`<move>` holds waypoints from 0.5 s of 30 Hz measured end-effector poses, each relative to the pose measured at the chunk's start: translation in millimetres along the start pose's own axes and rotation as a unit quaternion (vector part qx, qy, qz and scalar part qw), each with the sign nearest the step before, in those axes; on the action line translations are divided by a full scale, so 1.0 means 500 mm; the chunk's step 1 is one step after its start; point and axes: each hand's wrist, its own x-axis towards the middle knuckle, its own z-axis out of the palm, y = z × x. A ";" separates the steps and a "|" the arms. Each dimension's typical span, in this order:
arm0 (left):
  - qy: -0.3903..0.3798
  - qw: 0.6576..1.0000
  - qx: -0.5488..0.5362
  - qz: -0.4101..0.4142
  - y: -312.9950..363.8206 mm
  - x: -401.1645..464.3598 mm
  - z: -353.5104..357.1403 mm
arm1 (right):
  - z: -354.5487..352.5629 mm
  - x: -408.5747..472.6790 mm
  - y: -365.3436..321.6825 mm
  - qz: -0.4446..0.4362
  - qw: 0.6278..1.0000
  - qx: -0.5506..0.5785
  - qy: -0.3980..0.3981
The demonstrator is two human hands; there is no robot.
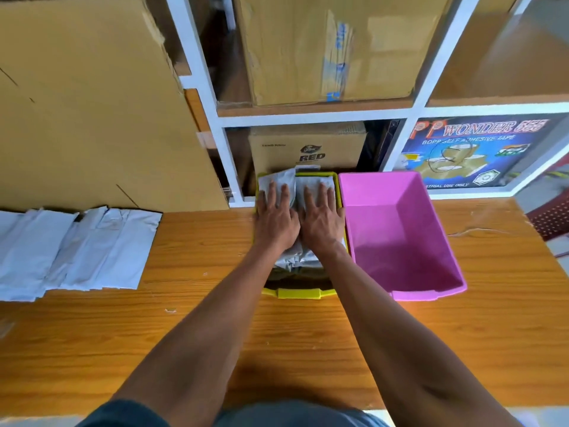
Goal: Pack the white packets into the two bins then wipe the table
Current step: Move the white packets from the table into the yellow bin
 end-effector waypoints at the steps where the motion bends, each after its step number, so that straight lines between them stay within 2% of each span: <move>1: -0.009 1.000 0.007 0.000 0.000 0.003 0.003 | 0.002 0.002 0.003 -0.008 1.000 -0.014 -0.011; 5: -0.006 1.000 0.027 0.001 0.001 0.017 0.011 | 0.009 0.012 0.009 -0.030 0.999 -0.034 -0.003; 8: 0.022 0.999 0.030 0.039 -0.006 0.027 0.018 | 0.023 0.036 0.010 -0.053 0.998 -0.023 0.015; 11: 0.000 0.996 0.038 0.086 -0.019 0.034 0.034 | 0.056 0.050 0.015 -0.079 0.997 0.005 -0.001; 15: -0.029 0.993 0.073 0.088 -0.039 0.046 0.064 | 0.100 0.047 0.029 -0.078 0.997 0.028 -0.005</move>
